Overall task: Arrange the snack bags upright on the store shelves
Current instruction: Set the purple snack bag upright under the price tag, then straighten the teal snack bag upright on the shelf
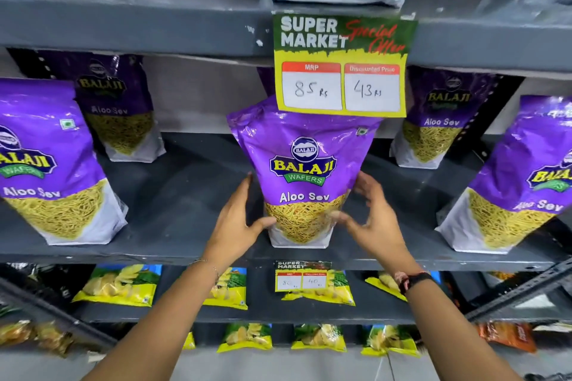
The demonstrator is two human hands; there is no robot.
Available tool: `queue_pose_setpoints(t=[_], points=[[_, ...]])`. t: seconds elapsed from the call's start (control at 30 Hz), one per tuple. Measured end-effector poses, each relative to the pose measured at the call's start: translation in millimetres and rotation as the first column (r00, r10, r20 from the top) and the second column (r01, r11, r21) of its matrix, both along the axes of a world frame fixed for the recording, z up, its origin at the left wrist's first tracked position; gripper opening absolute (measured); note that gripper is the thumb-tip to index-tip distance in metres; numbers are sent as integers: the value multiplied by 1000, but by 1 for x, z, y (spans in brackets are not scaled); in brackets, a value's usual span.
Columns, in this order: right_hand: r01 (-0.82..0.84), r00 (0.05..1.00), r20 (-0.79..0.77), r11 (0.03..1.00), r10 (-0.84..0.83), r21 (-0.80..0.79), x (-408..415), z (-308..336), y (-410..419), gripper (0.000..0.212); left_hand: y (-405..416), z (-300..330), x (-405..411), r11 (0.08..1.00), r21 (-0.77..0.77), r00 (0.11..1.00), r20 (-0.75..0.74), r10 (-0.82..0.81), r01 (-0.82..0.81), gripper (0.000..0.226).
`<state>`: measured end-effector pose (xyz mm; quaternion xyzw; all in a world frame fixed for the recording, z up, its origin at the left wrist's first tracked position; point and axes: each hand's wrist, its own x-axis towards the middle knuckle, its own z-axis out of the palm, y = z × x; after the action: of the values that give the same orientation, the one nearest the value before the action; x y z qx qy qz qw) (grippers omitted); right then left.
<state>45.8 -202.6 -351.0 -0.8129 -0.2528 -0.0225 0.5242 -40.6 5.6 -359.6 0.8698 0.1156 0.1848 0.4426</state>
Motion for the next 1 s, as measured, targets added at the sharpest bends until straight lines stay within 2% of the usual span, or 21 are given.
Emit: queue_pose_setpoints(t=[0.1, 0.17, 0.23, 0.3, 0.37, 0.43, 0.5, 0.57, 0.6, 0.63, 0.7, 0.77, 1.0], points=[[156, 941, 260, 958, -219, 242, -22, 40, -9, 37, 1, 41, -18, 979, 116, 933, 340, 119, -167, 55], [154, 855, 416, 918, -309, 365, -36, 77, -14, 23, 3, 74, -29, 950, 175, 806, 582, 111, -257, 42], [74, 761, 550, 888, -345, 455, -46, 120, -18, 17, 3, 114, -33, 914, 223, 646, 761, 53, -338, 33], [-19, 686, 631, 857, -364, 515, -49, 165, -17, 19, 1, 161, -33, 885, 249, 515, 857, -11, -394, 29], [-59, 632, 678, 849, -376, 526, -46, 209, -12, 21, -2, 205, -29, 880, 250, 480, 877, -30, -403, 31], [-15, 667, 659, 878, -348, 479, -33, 243, -3, 28, -2, 243, -19, 893, 242, 550, 835, 7, -379, 39], [58, 810, 541, 949, -227, 310, -5, 265, 6, 52, 2, 270, -2, 945, 195, 701, 711, 50, -265, 53], [-31, 955, 295, 993, -4, 114, 18, 277, 11, 80, 7, 284, 18, 992, 77, 868, 495, 47, -97, 74], [-124, 977, 183, 990, 110, 67, 26, 280, 12, 82, 11, 288, 28, 999, 13, 927, 375, 24, -31, 83], [-194, 975, 112, 981, 190, 27, 31, 281, 13, 73, 13, 290, 33, 999, -44, 962, 271, -19, 32, 86], [-270, 960, 59, 962, 272, -37, 31, 281, 15, 58, 15, 290, 40, 973, -156, 976, 162, -147, 172, 79], [-274, 960, 52, 961, 276, -43, 31, 281, 15, 62, 15, 290, 40, 943, -223, 965, 147, -218, 247, 69], [-283, 958, 40, 959, 284, -28, 24, 286, 13, 72, 11, 292, 32, 954, -199, 958, 221, -181, 226, 57]])
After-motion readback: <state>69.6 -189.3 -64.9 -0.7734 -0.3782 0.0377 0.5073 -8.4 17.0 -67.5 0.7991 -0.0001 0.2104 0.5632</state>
